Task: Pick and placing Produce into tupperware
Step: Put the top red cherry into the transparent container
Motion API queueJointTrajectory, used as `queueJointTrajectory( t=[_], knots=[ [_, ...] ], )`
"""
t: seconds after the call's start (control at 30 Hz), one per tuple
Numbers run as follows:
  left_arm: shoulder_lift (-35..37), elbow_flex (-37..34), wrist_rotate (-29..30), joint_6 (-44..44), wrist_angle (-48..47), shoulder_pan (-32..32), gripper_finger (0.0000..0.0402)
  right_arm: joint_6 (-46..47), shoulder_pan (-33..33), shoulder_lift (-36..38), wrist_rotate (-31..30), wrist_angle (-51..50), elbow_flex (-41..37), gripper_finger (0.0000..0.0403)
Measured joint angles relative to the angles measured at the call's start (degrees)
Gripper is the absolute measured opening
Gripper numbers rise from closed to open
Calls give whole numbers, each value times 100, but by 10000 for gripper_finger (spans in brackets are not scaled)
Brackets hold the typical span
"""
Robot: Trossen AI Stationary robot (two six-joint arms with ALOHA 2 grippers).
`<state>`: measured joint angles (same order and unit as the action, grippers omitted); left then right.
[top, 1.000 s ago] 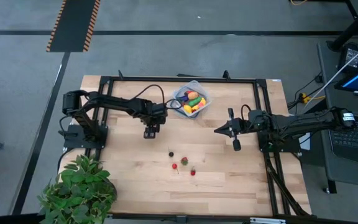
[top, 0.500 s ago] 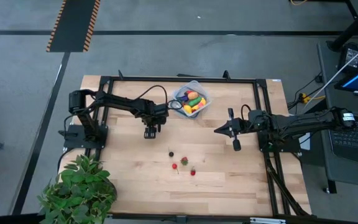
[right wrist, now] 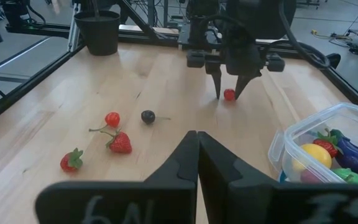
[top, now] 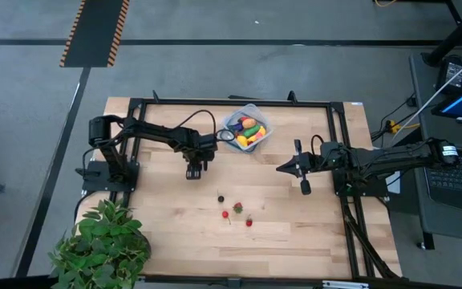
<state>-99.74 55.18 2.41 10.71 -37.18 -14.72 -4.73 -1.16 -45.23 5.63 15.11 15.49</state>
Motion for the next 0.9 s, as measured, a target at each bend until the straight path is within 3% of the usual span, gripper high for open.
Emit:
queueJointTrajectory(
  t=[0.17,0.9],
  knots=[
    [-2,0,-135,-5,-52,0,102,0,0,0,0,0,0,8],
    [336,-33,-290,-276,-100,5,99,1,-1,-2,0,-38,0,8]
  ],
)
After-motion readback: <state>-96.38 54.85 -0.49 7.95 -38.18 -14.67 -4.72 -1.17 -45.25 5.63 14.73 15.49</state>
